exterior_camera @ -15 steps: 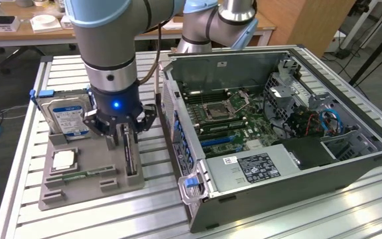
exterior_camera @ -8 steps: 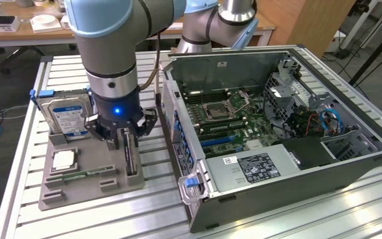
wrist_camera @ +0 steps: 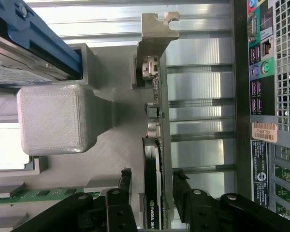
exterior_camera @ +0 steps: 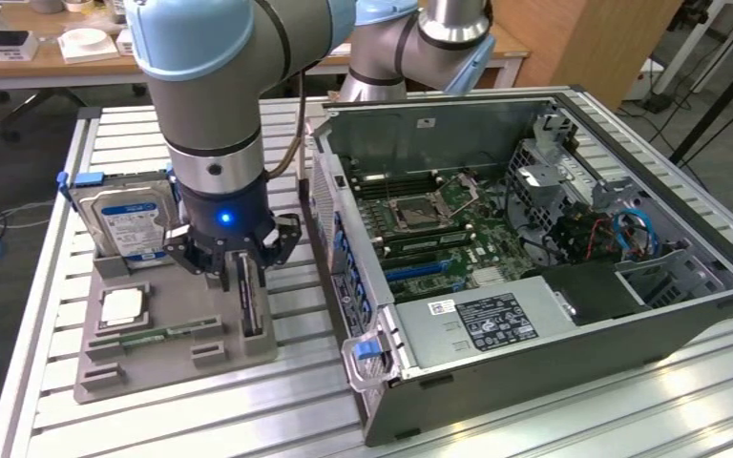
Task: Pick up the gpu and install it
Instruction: 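Pick up the gpu and move the gpu toward the slot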
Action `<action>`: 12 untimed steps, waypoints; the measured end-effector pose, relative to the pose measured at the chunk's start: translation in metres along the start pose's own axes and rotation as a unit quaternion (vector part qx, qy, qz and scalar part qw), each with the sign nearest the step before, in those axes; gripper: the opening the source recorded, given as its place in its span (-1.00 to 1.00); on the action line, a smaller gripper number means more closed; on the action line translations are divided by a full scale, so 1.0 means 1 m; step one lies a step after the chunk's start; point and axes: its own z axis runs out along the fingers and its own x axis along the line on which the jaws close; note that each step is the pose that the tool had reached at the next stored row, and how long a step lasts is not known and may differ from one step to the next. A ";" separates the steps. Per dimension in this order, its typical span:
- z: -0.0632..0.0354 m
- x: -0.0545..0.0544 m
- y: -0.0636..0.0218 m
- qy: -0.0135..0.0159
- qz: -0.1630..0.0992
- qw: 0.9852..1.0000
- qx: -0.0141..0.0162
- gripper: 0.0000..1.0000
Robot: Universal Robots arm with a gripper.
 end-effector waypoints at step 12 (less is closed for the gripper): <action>0.0000 0.000 0.0000 0.000 0.000 1.000 0.000 -0.40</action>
